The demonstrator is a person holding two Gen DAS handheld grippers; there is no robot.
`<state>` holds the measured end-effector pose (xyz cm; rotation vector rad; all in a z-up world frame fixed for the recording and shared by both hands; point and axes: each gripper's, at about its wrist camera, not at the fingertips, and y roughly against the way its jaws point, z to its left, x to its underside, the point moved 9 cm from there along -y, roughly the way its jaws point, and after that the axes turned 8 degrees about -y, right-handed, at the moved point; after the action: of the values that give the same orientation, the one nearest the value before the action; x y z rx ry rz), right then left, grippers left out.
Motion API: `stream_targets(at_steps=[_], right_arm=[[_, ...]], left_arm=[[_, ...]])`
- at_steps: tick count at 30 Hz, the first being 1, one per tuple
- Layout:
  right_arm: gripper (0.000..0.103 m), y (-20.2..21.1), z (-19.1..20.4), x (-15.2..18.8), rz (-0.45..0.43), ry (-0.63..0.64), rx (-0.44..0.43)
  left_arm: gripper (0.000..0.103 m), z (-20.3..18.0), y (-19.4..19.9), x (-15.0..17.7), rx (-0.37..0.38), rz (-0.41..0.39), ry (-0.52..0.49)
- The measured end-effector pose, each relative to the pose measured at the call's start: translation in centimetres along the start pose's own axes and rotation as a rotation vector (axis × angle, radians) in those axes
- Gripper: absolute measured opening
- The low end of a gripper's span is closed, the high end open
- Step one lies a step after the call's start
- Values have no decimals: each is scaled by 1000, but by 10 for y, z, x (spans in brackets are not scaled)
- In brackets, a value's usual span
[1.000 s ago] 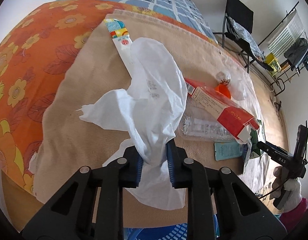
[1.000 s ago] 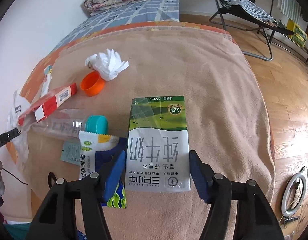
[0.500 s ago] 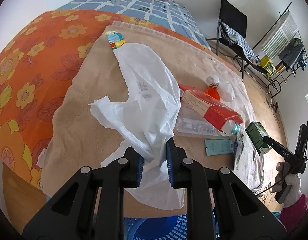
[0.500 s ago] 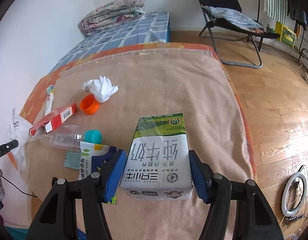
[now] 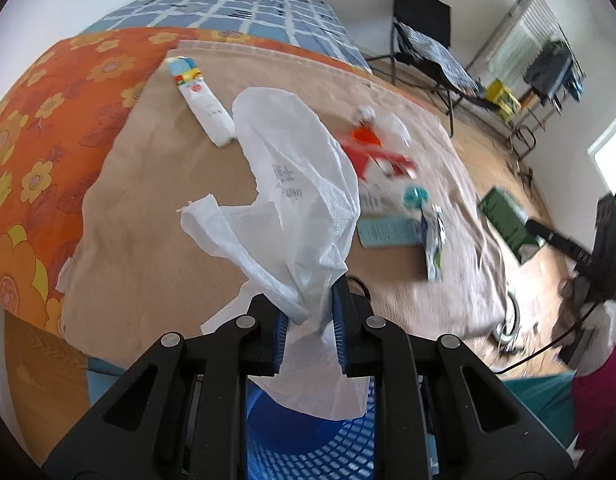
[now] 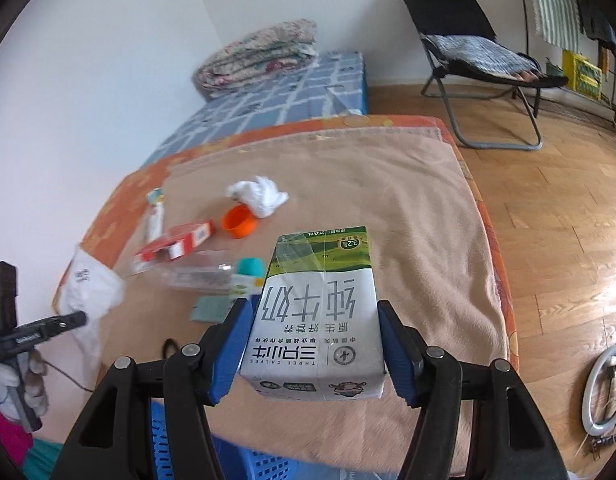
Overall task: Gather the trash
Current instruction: 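Carry bag and carton over the blue basket with both grippers and release them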
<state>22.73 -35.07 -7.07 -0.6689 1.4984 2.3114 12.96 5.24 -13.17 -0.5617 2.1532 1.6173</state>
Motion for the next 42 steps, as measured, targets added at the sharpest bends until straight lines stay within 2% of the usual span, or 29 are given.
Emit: stream_targets(at_steps=[5, 12, 17, 30, 42], right_arm=[[65, 22, 27, 12, -31, 68, -51], [65, 37, 65, 49, 0, 127, -158], [65, 45, 78, 76, 8, 159, -190], [65, 41, 92, 135, 85, 220, -223], [65, 13, 107, 187, 194, 294, -211]], left_arm=[[19, -22, 3, 25, 23, 19, -33], [19, -60, 0, 63, 77, 65, -83], [19, -79, -10, 96, 105, 119, -101], [19, -81, -33, 166, 95, 236, -72], [19, -73, -47, 206, 91, 305, -29]])
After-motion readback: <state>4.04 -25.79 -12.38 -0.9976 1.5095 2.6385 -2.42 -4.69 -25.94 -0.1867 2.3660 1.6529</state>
